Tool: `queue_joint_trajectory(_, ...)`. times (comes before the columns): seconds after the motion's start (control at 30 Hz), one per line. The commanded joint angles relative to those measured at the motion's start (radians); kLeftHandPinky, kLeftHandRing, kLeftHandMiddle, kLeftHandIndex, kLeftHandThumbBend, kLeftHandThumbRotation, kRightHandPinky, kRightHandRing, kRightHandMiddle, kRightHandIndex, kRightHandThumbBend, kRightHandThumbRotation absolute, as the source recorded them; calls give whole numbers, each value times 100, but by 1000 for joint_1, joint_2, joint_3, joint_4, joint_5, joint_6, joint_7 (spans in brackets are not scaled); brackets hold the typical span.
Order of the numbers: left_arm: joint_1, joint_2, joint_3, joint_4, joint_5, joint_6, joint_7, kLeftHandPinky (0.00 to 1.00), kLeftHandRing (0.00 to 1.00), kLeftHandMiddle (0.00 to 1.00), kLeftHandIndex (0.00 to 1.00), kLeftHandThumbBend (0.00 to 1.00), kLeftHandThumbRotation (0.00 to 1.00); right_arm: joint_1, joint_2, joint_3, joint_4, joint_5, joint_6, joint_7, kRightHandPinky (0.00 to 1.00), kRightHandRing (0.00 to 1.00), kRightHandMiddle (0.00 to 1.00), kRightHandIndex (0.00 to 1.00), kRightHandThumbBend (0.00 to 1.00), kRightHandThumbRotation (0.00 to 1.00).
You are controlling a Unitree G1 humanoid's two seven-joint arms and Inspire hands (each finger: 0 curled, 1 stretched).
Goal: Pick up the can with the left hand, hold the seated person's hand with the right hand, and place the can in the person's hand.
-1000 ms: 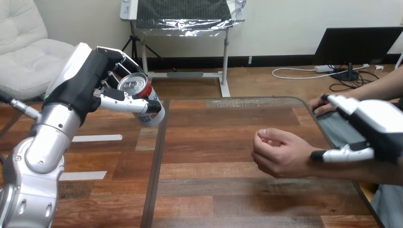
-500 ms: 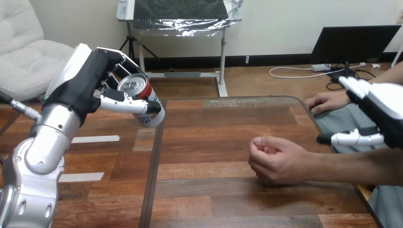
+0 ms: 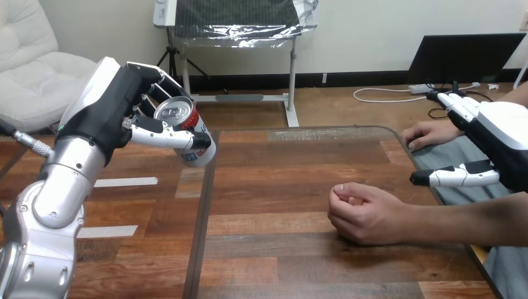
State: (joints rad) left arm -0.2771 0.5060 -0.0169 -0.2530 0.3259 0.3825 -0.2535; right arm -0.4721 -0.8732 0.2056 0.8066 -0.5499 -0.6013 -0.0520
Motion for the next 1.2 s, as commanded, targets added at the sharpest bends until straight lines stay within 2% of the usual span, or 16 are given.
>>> queue_joint_trajectory(0.0, -42, 9, 20, -23, 5, -17, 8, 27, 35, 41, 45, 62, 0, -16, -20, -21, -25, 11, -1, 10, 100, 100, 100, 100, 100, 77)
queue_joint_trajectory(0.3, -40, 8, 26, -19, -3, -28, 9, 27, 35, 41, 45, 62, 0, -15, -13, -16, -1, 15, -1, 40, 100, 100, 100, 100, 100, 74)
queue_joint_trajectory(0.77, -38, 10, 27, -26, -2, -19, 6, 27, 35, 41, 45, 61, 0, -27, -12, 5, 31, 4, 26, 146, 100, 100, 100, 100, 100, 72)
queue_joint_trajectory(1.17, -36, 9, 26, -29, 0, -15, 7, 27, 35, 41, 45, 61, 0, -40, -6, 22, 80, -9, 17, 167, 100, 100, 100, 100, 100, 68)
